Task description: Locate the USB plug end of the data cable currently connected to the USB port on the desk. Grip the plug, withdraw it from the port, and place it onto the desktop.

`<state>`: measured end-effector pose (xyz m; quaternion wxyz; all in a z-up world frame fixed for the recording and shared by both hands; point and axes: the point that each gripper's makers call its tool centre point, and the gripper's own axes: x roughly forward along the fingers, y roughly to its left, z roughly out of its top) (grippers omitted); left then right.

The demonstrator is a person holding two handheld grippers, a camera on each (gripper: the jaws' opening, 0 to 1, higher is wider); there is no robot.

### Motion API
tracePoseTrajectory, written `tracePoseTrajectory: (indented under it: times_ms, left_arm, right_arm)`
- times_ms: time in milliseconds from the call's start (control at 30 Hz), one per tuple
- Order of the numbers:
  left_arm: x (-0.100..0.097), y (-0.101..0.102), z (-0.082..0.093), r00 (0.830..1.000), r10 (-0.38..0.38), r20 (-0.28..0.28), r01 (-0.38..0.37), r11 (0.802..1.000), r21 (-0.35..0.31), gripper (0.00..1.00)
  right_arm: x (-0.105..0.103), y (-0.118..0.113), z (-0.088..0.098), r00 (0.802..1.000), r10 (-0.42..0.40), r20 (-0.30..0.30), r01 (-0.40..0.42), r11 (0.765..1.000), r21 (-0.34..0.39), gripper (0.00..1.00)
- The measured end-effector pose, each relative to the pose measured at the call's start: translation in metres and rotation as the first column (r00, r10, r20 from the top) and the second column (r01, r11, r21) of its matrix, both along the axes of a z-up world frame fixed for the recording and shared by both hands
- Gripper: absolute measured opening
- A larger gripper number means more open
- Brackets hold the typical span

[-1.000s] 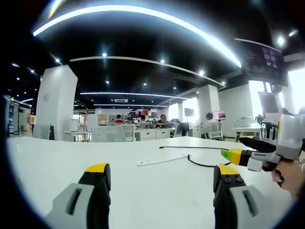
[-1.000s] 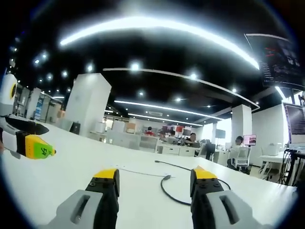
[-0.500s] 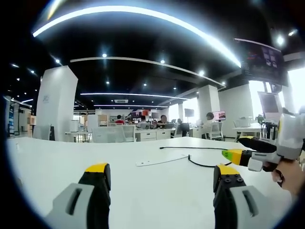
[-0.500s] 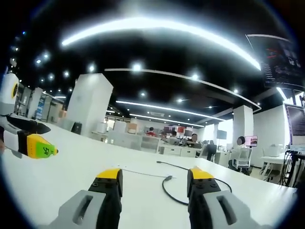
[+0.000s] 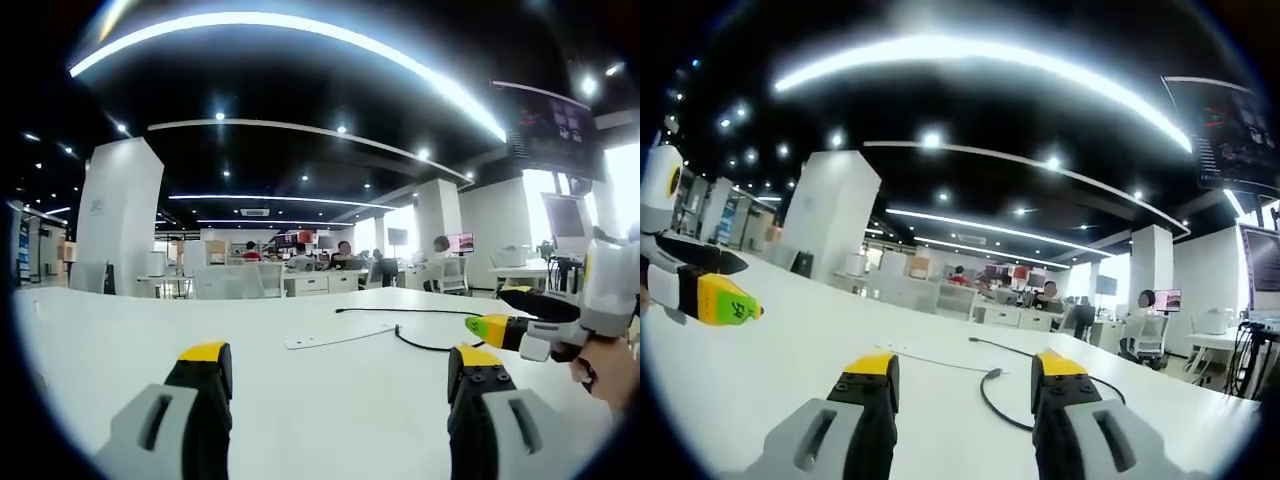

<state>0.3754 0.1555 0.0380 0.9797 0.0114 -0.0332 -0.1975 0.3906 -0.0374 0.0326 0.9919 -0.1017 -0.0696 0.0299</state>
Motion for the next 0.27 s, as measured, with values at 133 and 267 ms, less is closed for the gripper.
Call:
tracePoseTrajectory:
  times_ms: [133,267]
  left_arm:
    - [-0.0002,-0.0004,0.0003,1.000,-0.001,0.001,0.001,1.000,0.000,0.89]
    - [-0.0001,-0.0003,0.0007,1.000,0.000,0.002,0.000,1.000,0.000,0.89]
  right_arm:
    - [-0.0001,0.0003,0.0002,1.000,0.001,0.001,-0.001,1.000,-0.002,0.54]
    - [-0.0001,-0.0006,0.0008,1.000,-0.001,0.003,0.001,1.000,-0.001,0.53]
